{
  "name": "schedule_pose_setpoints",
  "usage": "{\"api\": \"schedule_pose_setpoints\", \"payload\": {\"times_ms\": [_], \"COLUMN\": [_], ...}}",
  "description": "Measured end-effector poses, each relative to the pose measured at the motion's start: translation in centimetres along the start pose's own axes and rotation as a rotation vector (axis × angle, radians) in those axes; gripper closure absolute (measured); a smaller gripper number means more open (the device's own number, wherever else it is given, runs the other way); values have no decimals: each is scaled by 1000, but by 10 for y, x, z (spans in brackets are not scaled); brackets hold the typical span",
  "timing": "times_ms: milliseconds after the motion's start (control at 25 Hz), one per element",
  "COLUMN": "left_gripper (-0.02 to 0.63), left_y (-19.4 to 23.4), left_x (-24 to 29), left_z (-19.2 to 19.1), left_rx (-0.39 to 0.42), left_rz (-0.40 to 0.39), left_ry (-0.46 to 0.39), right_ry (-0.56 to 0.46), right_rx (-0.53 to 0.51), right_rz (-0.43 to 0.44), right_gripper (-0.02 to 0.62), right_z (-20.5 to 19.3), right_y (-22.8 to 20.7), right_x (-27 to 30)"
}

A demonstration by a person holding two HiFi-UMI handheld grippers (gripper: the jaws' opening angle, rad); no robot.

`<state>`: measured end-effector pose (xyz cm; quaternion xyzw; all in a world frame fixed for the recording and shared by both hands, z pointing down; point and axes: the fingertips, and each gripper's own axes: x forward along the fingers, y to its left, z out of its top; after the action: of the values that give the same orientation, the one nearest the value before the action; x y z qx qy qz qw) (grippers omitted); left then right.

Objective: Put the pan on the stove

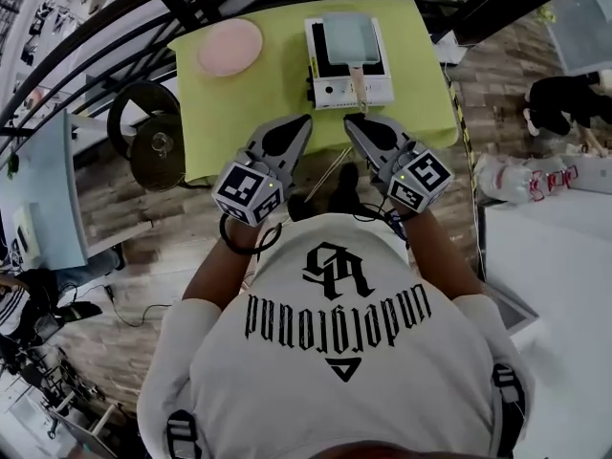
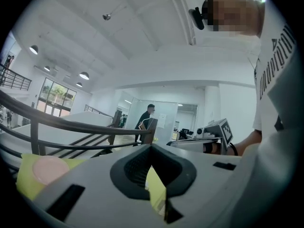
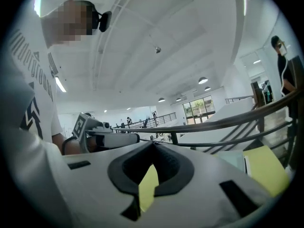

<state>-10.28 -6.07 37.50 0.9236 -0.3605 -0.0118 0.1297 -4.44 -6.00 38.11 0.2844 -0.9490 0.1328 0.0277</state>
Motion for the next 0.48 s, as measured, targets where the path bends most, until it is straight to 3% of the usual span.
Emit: {"api": "schedule_pose_setpoints", "payload": {"times_ms": [480], "left_gripper": [603], "left_y": [-51], "left_x": [-17], "left_z": [-14], "left_rx": [20], "left_rz": [69], "left_ry": [-12], "right_ry": [-25], "right_rx": [-104], "right_rz": [-22], "right_gripper": [597], "right_z": [-4], "right_y": [21], "right_x": [-61]}}
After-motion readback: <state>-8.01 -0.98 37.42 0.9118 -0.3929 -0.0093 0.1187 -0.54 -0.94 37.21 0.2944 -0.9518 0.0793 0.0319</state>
